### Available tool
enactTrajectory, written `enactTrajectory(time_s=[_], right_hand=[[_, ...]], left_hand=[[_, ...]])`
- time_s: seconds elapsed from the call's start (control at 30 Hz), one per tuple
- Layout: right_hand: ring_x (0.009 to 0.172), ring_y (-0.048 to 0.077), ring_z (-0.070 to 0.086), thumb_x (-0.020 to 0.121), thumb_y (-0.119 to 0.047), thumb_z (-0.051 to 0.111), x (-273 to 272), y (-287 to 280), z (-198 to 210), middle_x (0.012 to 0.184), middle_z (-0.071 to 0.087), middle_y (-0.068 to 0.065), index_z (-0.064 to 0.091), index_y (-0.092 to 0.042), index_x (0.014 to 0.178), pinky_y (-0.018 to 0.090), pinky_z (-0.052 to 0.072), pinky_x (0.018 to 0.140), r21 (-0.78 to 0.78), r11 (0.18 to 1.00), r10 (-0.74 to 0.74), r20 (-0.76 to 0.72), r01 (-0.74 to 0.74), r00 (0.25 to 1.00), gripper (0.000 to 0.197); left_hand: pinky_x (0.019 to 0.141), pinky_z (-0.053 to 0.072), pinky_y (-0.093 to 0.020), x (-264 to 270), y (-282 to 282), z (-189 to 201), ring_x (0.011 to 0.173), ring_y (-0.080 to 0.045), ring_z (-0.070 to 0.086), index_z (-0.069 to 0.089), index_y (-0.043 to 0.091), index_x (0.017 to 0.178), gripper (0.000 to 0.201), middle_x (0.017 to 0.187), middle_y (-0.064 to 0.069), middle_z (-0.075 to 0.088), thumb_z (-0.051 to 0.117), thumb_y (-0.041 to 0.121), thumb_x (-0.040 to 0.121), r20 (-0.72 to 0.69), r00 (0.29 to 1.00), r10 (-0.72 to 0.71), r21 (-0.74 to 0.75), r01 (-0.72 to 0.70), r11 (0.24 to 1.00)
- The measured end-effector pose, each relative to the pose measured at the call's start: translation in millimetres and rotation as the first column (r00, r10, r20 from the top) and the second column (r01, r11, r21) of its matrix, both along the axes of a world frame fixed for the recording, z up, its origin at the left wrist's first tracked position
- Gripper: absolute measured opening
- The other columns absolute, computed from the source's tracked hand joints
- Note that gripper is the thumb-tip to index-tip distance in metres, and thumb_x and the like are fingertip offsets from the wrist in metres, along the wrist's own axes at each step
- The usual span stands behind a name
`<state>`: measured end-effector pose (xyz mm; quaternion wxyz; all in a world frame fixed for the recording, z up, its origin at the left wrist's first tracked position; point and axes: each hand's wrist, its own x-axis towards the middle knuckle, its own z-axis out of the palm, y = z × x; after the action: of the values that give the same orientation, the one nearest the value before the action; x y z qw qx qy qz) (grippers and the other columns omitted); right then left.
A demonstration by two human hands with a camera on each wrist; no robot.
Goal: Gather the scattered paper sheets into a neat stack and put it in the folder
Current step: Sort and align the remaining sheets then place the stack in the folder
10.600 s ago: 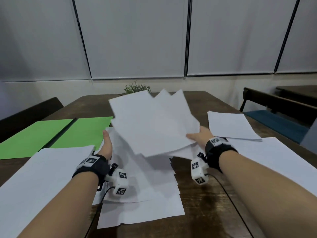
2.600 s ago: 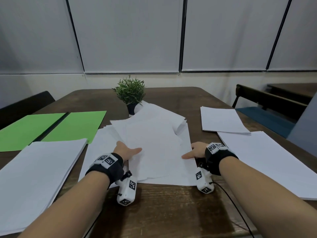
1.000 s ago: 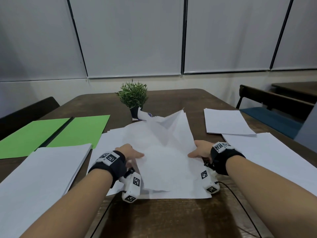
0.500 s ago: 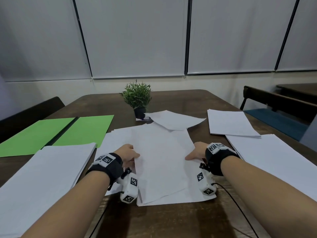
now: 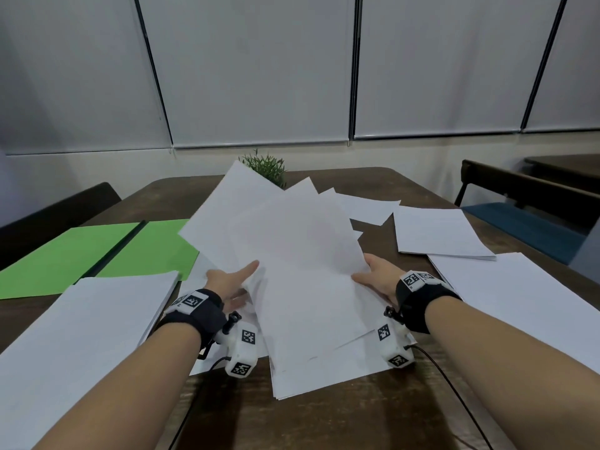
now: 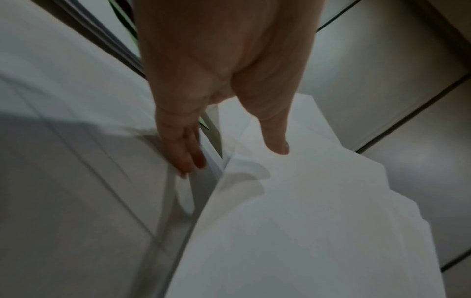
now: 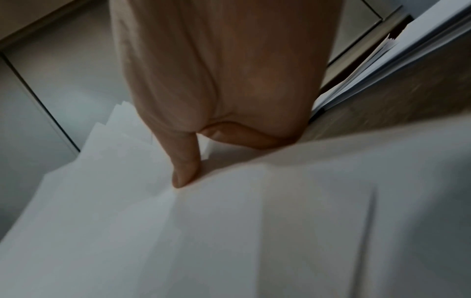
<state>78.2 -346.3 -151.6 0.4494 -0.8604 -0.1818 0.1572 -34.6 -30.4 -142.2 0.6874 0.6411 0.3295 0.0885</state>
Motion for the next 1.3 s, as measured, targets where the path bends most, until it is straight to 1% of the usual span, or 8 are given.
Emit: enactTrajectory(time_s=[0.17,0.3,0.7,0.87,0.97,1.03,1.13,1.3], right_hand=[[0.105,0.021,0.066,0.071,-0.035,0.068,-15.7,11.3,12.5,0.113,0.070,-0.004,0.060,-0.029,0.113,0.048,0.047,0.100,0.105,0.994,0.007,-0.016,-0.006,1.000,0.043],[0.100,0.025,0.068,0.079,-0.016,0.066,-27.5,18.5,29.5,0.110,0.071,0.002,0.060,-0.026,0.110,0.050,0.052,0.094,0.278,0.959,-0.065,0.004,0.061,0.998,0.032],[0.093,0.026,0.066,0.086,0.004,0.060,-29.1,53.6,140.4,0.105,0.069,0.014,0.063,-0.009,0.100,0.037,0.056,0.082,0.585,0.808,-0.194,0.151,0.070,0.969,0.019],[0.103,0.026,0.068,0.080,-0.026,0.076,-26.0,51.7,129.1,0.109,0.072,0.003,0.059,-0.019,0.122,0.046,0.056,0.086,0.628,0.777,-0.108,0.054,0.051,0.993,0.045],[0.097,0.018,0.070,0.083,-0.044,0.071,-26.7,52.0,123.4,0.112,0.071,0.007,0.059,-0.013,0.126,0.032,0.057,0.074,0.679,0.731,-0.103,0.003,0.074,0.995,0.054],[0.089,0.024,0.070,0.077,-0.044,0.077,-24.7,50.0,120.2,0.110,0.068,0.022,0.064,0.001,0.115,0.036,0.058,0.075,0.669,0.734,-0.166,0.009,0.117,0.986,0.060],[0.091,0.031,0.071,0.073,-0.026,0.083,-22.2,45.1,118.3,0.098,0.073,0.018,0.071,-0.005,0.097,0.046,0.059,0.080,0.677,0.721,-0.253,0.056,0.150,0.966,0.034],[0.098,0.023,0.070,0.058,-0.028,0.091,-14.6,41.2,118.4,0.113,0.069,0.007,0.052,-0.018,0.124,0.037,0.058,0.073,0.801,0.583,-0.265,0.030,0.135,0.964,0.077]], left_hand=[[0.094,0.048,-0.053,4.3,-0.6,14.4,0.119,-0.031,0.051,0.018,0.020,0.142,0.104,0.136,-0.009,0.043,0.086,0.022,0.063,0.218,0.971,-0.102,0.049,0.093,0.994],[0.100,0.046,-0.050,3.2,-9.7,36.7,0.115,-0.028,0.056,0.035,0.013,0.123,0.054,0.125,-0.009,0.055,0.065,0.000,0.081,0.387,0.913,-0.128,0.278,0.017,0.960],[0.103,0.043,-0.044,9.9,-34.0,156.5,0.116,-0.024,0.055,0.030,0.009,0.141,0.055,0.128,-0.011,0.054,0.047,0.012,0.088,0.706,0.659,-0.261,0.587,-0.337,0.736],[0.115,0.029,-0.043,8.9,-32.5,142.9,0.136,-0.022,0.036,0.015,0.012,0.148,0.067,0.146,-0.010,0.037,0.045,0.012,0.088,0.614,0.733,-0.294,0.650,-0.256,0.716],[0.111,0.034,-0.037,11.7,-32.6,141.4,0.129,-0.022,0.044,0.020,0.008,0.145,0.057,0.140,-0.009,0.045,0.047,0.010,0.095,0.576,0.768,-0.281,0.630,-0.197,0.751],[0.110,0.036,-0.036,12.4,-34.6,148.5,0.126,-0.022,0.047,0.020,0.007,0.144,0.057,0.138,-0.008,0.047,0.049,0.014,0.096,0.582,0.776,-0.241,0.594,-0.203,0.779],[0.108,0.038,-0.033,16.6,-33.5,158.2,0.122,-0.020,0.050,0.018,0.007,0.144,0.059,0.135,-0.006,0.050,0.050,0.014,0.095,0.602,0.771,-0.208,0.544,-0.205,0.814],[0.094,0.048,-0.036,26.0,-21.0,166.3,0.100,-0.023,0.059,0.021,0.002,0.142,0.060,0.099,-0.006,0.060,0.053,0.014,0.092,0.550,0.822,-0.147,0.526,-0.205,0.825]])
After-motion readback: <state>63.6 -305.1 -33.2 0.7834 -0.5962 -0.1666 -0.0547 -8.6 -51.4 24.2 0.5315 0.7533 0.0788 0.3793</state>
